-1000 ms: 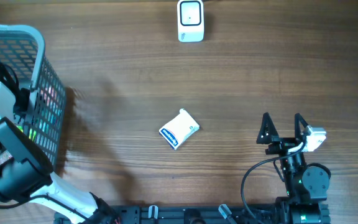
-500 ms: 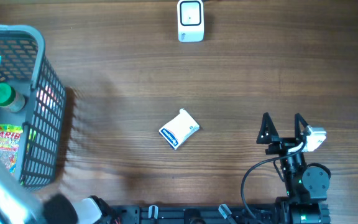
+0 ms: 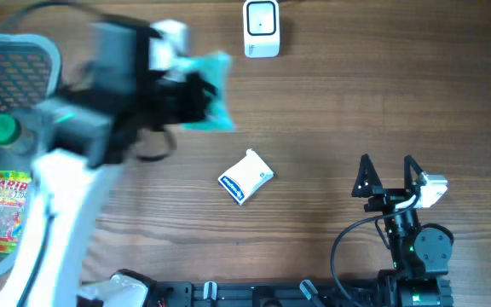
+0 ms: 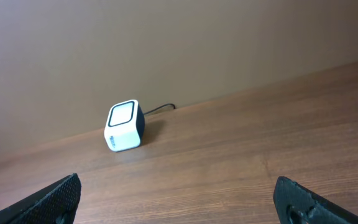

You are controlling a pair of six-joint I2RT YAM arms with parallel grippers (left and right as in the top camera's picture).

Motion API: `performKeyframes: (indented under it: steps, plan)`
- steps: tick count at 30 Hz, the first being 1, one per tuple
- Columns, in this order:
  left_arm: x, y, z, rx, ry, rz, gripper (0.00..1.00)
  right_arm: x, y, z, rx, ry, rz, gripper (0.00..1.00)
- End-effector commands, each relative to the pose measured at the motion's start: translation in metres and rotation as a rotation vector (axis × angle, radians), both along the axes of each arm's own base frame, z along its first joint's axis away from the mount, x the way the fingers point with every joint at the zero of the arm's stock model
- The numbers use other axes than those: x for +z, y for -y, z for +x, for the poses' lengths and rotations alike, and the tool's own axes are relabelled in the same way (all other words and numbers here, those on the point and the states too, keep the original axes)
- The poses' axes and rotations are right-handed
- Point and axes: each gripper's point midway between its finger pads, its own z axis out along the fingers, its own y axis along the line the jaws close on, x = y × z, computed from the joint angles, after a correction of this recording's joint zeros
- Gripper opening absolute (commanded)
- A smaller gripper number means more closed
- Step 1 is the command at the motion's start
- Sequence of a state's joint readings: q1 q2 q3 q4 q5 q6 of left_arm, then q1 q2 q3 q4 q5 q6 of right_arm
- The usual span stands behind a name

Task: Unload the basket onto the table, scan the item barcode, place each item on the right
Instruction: 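Reach the left gripper into the basket and grasp the light-blue wipes pouch, then place the light-blue pouch beside the white pack with the left gripper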

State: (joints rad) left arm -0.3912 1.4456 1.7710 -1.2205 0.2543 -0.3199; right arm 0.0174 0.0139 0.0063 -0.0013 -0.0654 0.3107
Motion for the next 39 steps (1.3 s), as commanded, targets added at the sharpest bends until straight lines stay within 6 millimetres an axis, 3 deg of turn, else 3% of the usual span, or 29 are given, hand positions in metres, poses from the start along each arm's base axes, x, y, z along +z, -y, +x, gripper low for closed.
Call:
performKeyframes:
  steps: [1,5,11,13,14,16,18,20,22,24,25,27,28,30,33,34,37,39]
  plan:
    - [-0.091,0.067,-0.001,-0.374,-0.025,0.249,0.04,0.001,0.001,0.000,-0.010,0.006,0.007,1.00]
    - [-0.177,0.135,-0.007,-0.667,-0.054,0.361,0.05,0.001,0.001,0.000,-0.010,0.006,0.007,1.00]
    - [-0.260,0.173,-0.011,-0.805,-0.103,0.425,0.06,0.001,0.001,0.000,-0.010,0.006,0.007,1.00]
    - [-0.264,0.176,-0.011,-0.809,-0.100,0.424,0.09,0.001,0.001,0.000,-0.010,0.006,0.007,1.00]
    - [-0.264,0.177,-0.011,-0.809,-0.094,0.422,0.20,0.001,0.001,0.000,-0.010,0.006,0.007,1.00]
    - [-0.261,0.178,-0.008,-0.804,-0.080,0.422,1.00,0.001,0.001,0.000,-0.010,0.006,0.007,1.00]
    - [-0.256,0.170,0.006,-0.763,-0.038,0.488,1.00,0.001,0.001,0.000,-0.010,0.006,0.007,1.00]
    - [-0.234,0.165,0.017,-0.725,0.014,0.535,1.00,0.001,0.001,0.000,-0.010,0.006,0.007,1.00]
    - [-0.194,0.168,0.026,-0.698,0.086,0.518,1.00,0.001,0.001,0.000,-0.010,0.006,0.007,1.00]
    - [-0.140,0.166,0.036,-0.643,0.187,0.494,1.00,0.001,0.001,0.000,-0.010,0.006,0.007,1.00]
    - [-0.093,0.158,0.045,-0.584,0.283,0.481,1.00,0.001,0.001,0.000,-0.010,0.006,0.007,1.00]
    - [-0.041,0.141,0.055,-0.482,0.387,0.464,1.00,0.001,0.001,0.000,-0.010,0.006,0.007,1.00]
    - [-0.010,0.122,0.060,-0.402,0.443,0.459,1.00,0.001,0.001,0.000,-0.010,0.006,0.007,1.00]
    - [0.033,0.084,0.066,-0.242,0.501,0.431,1.00,0.001,0.001,0.000,-0.010,0.006,0.007,1.00]
    - [0.079,0.018,0.070,0.040,0.516,0.324,1.00,0.001,0.001,0.000,-0.010,0.006,0.007,1.00]
    - [0.095,-0.013,0.069,0.169,0.509,0.264,1.00,0.001,0.001,0.000,-0.010,0.006,0.007,0.99]
    - [0.115,-0.095,0.061,0.445,0.475,0.196,1.00,0.001,0.001,0.000,-0.010,0.006,0.007,1.00]
    - [0.118,-0.132,0.053,0.537,0.464,0.218,1.00,0.001,0.001,0.000,-0.010,0.006,0.007,1.00]
